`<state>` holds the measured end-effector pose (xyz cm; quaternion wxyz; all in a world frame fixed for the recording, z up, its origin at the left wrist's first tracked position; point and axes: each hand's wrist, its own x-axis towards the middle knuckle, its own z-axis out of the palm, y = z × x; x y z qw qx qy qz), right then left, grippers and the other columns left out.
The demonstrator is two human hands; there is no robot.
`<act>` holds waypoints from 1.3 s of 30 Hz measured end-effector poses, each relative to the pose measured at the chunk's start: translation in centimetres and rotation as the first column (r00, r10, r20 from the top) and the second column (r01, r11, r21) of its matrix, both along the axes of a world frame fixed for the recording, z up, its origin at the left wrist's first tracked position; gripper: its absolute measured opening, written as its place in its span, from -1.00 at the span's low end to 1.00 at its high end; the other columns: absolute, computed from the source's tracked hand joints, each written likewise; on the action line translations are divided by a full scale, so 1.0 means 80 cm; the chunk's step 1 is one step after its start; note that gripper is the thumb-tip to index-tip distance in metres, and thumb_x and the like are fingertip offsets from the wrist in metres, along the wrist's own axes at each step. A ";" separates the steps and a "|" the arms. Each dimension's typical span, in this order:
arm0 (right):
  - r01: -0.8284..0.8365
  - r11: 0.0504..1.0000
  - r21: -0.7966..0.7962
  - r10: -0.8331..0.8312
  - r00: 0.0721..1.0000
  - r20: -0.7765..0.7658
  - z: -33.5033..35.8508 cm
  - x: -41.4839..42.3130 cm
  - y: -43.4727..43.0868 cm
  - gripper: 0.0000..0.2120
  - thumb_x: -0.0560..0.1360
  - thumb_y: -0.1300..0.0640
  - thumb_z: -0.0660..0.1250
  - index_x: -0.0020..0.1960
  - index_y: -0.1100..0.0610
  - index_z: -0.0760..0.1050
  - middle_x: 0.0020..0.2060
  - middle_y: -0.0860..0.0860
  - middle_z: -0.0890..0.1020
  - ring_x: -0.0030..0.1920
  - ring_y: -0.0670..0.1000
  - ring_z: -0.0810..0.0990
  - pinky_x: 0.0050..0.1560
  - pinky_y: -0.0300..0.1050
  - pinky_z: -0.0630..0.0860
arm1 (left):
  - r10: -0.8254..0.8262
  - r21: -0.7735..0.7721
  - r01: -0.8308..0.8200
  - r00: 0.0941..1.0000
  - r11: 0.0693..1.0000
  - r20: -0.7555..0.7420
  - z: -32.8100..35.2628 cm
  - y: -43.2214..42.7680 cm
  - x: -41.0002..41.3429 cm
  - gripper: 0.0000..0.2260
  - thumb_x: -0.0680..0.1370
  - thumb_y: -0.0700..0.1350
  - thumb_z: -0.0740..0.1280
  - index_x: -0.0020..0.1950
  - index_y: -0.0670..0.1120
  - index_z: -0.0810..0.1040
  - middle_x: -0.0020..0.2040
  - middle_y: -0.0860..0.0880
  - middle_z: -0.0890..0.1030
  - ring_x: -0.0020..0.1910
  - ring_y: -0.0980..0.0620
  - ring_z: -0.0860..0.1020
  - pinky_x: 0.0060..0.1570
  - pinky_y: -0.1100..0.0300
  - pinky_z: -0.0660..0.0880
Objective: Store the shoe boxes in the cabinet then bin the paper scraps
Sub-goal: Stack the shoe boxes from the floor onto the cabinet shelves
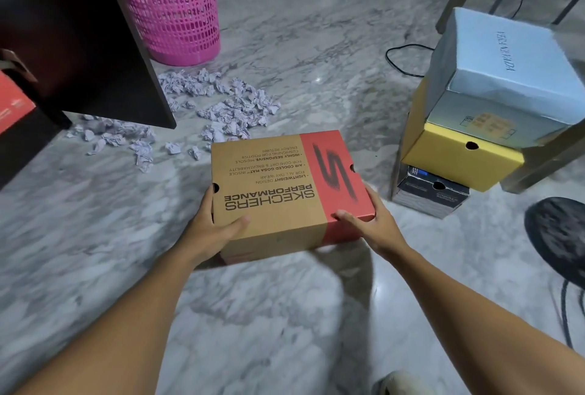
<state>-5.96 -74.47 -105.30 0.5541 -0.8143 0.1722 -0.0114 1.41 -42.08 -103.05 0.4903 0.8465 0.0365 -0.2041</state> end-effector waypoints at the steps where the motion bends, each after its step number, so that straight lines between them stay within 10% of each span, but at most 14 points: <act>1: -0.019 1.000 0.004 0.019 1.000 0.005 0.001 -0.001 0.002 -0.06 0.15 -0.39 0.57 0.45 -0.26 0.30 0.21 -0.21 0.60 0.20 -0.19 0.59 0.25 -0.07 0.54 | 0.005 0.010 -0.005 1.000 1.000 -0.019 0.001 0.002 -0.003 -0.08 0.29 0.32 0.48 0.48 0.38 -0.04 0.30 0.28 0.44 0.29 0.07 0.46 0.31 0.01 0.41; 12: -0.276 0.961 0.010 0.271 0.951 0.147 0.033 0.024 0.073 -0.14 0.22 -0.13 0.66 0.41 -0.33 0.31 0.18 -0.26 0.63 0.22 -0.18 0.59 0.28 0.03 0.53 | 0.171 0.052 -0.171 0.985 0.984 0.010 0.039 0.089 -0.033 0.02 0.13 0.43 0.48 0.46 0.39 0.01 0.31 0.23 0.50 0.30 0.08 0.47 0.35 -0.01 0.38; 20: -0.437 0.897 0.062 0.396 0.859 0.323 0.098 0.077 0.168 -0.13 0.25 -0.08 0.66 0.46 -0.24 0.33 0.19 -0.22 0.64 0.19 -0.15 0.62 0.23 0.03 0.57 | 0.404 0.001 -0.411 0.896 0.912 0.185 0.136 0.158 -0.075 -0.22 0.44 0.06 0.48 0.53 0.19 0.10 0.12 0.28 0.50 0.07 0.22 0.49 0.13 0.22 0.34; 28: -0.593 0.802 0.069 0.487 0.717 0.499 0.197 0.126 0.267 -0.25 0.34 0.01 0.60 0.45 -0.12 0.37 0.16 -0.16 0.66 0.15 -0.14 0.64 0.12 -0.14 0.61 | 0.533 0.039 -0.578 0.774 0.815 0.343 0.255 0.246 -0.097 -0.12 0.32 0.29 0.47 0.52 0.20 0.11 0.25 0.18 0.52 0.23 0.11 0.50 0.30 0.09 0.40; 39: -0.647 0.760 -0.054 0.504 0.535 0.678 0.401 0.185 0.377 -0.10 0.22 -0.45 0.47 0.48 -0.26 0.26 0.19 -0.25 0.58 0.16 -0.22 0.56 0.09 -0.09 0.59 | 0.572 -0.019 -0.723 0.530 0.691 0.627 0.464 0.306 -0.123 -0.27 0.42 0.30 0.37 0.52 0.19 0.16 0.34 0.15 0.44 0.30 0.06 0.44 0.32 0.05 0.37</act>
